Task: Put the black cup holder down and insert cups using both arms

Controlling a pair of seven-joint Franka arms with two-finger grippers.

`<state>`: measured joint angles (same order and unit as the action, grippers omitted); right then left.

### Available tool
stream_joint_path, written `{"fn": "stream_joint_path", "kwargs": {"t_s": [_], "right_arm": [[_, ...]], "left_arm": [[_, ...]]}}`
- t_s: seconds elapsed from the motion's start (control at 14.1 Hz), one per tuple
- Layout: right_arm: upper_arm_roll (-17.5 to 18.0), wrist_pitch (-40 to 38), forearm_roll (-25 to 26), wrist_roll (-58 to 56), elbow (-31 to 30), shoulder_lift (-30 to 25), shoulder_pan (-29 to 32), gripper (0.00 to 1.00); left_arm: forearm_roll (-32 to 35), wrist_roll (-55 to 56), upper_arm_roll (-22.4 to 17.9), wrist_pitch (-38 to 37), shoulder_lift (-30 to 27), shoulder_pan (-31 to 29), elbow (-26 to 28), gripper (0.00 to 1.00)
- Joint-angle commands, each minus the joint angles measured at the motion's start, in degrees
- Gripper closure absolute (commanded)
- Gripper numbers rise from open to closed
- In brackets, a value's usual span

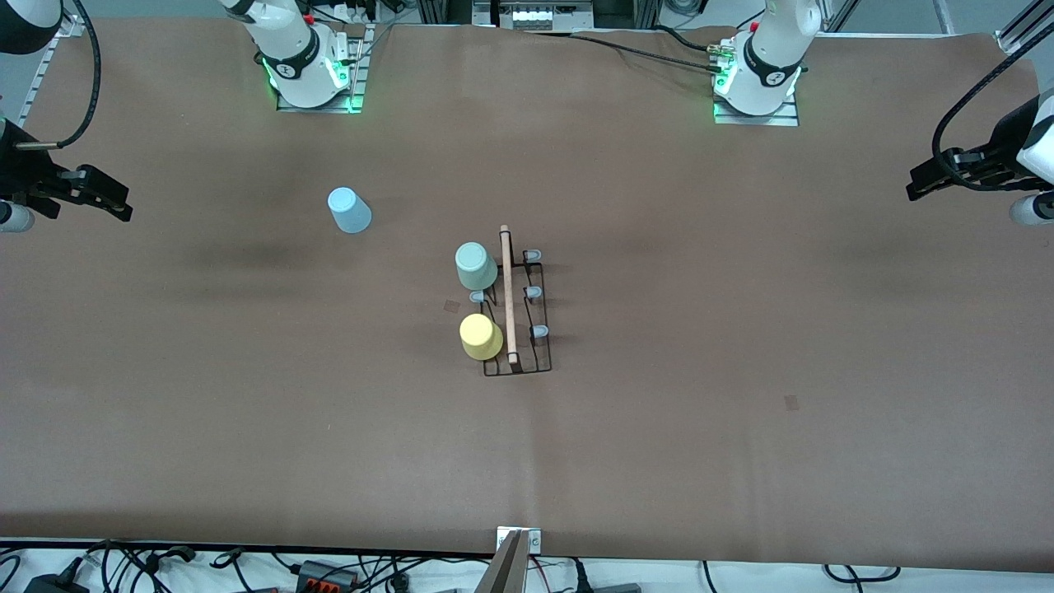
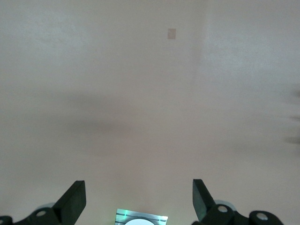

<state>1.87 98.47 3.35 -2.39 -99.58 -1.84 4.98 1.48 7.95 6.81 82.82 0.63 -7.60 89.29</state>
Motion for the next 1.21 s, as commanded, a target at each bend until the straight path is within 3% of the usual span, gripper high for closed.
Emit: {"fn": "stream_joint_path", "kwargs": {"t_s": [0.0,1.14], "right_arm": [[-0.2,-0.4,-1.1,-0.8,1.1,0.4,-0.8,0.0],[-0.7,-1.0,-1.9,0.1,-0.3,-0.8,-1.8,0.0]], "left_arm": [[-0.2,-0.2,0.1,-0.5,0.0,-0.4,-0.5,0.0],[-0.2,-0.2,0.1,-0.5,0.0,-0.4,-0.6,0.0]]}}
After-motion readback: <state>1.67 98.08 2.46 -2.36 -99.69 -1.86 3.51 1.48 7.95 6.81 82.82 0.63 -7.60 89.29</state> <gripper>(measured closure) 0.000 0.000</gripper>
